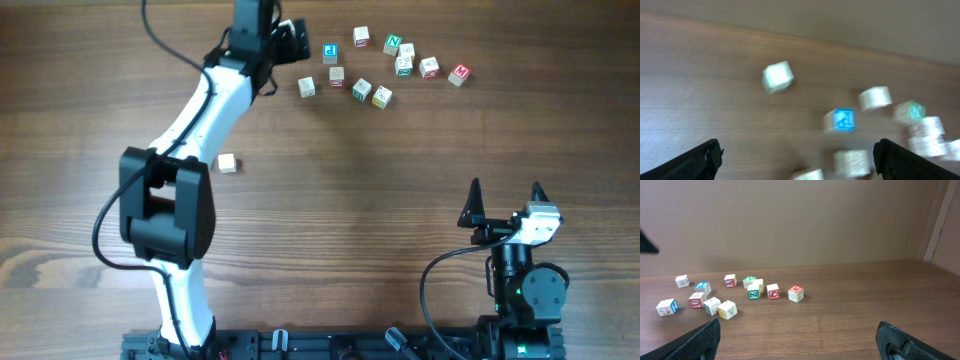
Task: Form a horizontal line
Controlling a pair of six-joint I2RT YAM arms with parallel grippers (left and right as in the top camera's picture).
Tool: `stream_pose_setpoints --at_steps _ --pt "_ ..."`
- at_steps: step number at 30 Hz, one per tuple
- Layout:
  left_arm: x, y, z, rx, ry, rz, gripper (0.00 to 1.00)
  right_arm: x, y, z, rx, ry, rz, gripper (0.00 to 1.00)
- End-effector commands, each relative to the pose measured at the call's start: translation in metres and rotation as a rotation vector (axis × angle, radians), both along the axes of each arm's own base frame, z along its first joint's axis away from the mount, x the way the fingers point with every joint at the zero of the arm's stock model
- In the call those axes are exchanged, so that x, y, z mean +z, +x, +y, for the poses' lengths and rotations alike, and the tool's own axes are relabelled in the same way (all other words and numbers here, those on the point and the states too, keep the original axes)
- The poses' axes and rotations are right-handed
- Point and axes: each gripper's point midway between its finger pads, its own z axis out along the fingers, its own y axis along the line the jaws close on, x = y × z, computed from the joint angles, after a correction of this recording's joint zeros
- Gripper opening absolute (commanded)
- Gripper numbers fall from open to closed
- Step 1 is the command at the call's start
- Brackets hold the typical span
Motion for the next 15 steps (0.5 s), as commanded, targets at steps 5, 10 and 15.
stream_pose_setpoints --at_steps 5,10,15 --pt "0.022 0.019 -0.074 -0.12 -0.029 -0.069 1.0 0.001 0.0 0.001 0.01 -0.01 -0.006 1.0" --pt "-0.006 -0.009 -0.086 -0.183 0.048 0.053 1.0 0.001 0.0 0.001 0.01 -0.01 -0.006 1.0" --pt "0.02 -0.032 -0.074 -0.178 0.064 0.096 1.0 0.001 0.0 0.001 0.01 -0.01 -0.006 1.0"
